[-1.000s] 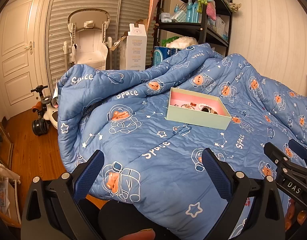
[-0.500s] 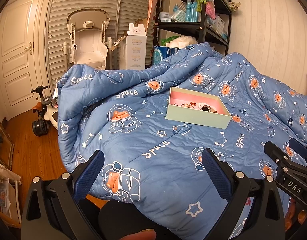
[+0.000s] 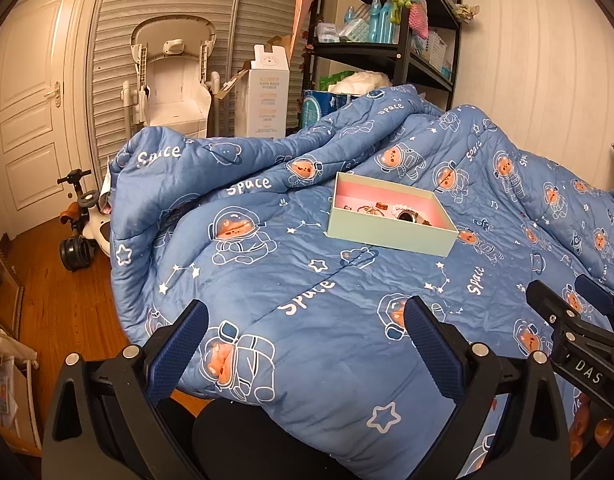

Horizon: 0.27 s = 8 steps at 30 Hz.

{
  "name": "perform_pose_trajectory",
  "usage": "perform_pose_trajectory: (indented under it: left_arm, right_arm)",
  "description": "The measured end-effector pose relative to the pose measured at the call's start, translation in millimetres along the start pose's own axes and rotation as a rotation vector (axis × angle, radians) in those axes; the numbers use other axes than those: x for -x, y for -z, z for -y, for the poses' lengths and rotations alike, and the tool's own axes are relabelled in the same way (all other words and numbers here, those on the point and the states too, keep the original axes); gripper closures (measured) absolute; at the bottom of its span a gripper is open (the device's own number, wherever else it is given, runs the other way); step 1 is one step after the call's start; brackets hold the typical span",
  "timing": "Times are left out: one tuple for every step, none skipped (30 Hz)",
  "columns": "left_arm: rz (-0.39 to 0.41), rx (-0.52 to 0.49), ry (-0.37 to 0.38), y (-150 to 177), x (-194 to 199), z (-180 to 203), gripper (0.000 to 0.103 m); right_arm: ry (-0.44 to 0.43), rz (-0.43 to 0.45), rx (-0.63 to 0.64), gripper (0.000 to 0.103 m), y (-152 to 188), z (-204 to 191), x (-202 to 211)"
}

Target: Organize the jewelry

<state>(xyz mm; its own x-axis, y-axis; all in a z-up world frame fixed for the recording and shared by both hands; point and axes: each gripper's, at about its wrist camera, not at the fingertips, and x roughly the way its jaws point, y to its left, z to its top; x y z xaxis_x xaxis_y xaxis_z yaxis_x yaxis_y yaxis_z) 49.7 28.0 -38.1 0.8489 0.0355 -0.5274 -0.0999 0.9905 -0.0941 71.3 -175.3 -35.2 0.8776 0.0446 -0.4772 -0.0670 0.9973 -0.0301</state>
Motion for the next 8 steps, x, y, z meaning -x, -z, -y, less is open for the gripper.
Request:
perform_pose_trajectory:
  left_arm:
    - [-0.001, -0.005, 0.002, 0.2, 0.0, 1.0, 0.007]
    - [0.002, -0.007, 0.006, 0.2, 0.5, 1.4, 0.007]
    - [0.004, -0.009, 0.007, -0.2, 0.8, 2.3, 0.007]
    - [0.004, -0.012, 0.006, -0.3, 1.0, 2.6, 0.007]
    - [0.004, -0.013, 0.003, -0.4, 0.9, 2.9, 0.007]
    - [0.003, -0.014, 0.002, -0.4, 0.8, 3.0, 0.007]
    - [0.002, -0.013, 0.001, -0.4, 0.6, 2.5, 0.007]
    - [0.002, -0.011, 0.000, -0.3, 0.6, 2.0, 0.007]
  right_arm:
    - [0.000, 0.002, 0.001, 0.011, -0.2, -0.2, 0.7]
    - [0.001, 0.004, 0.003, 0.011, -0.3, -0.3, 1.2]
    - [0.002, 0.006, 0.005, 0.011, -0.6, -0.9, 2.2]
    - [0.002, 0.006, 0.006, 0.011, -0.7, -0.9, 2.5]
    - [0.002, 0.006, 0.008, 0.011, -0.7, -1.0, 2.7]
    - [0.003, 0.005, 0.008, 0.011, -0.9, -1.0, 2.6]
    - [0.003, 0.005, 0.007, 0.011, -0.9, -0.8, 2.6]
    - [0.003, 0.005, 0.007, 0.011, -0.9, -0.8, 2.6]
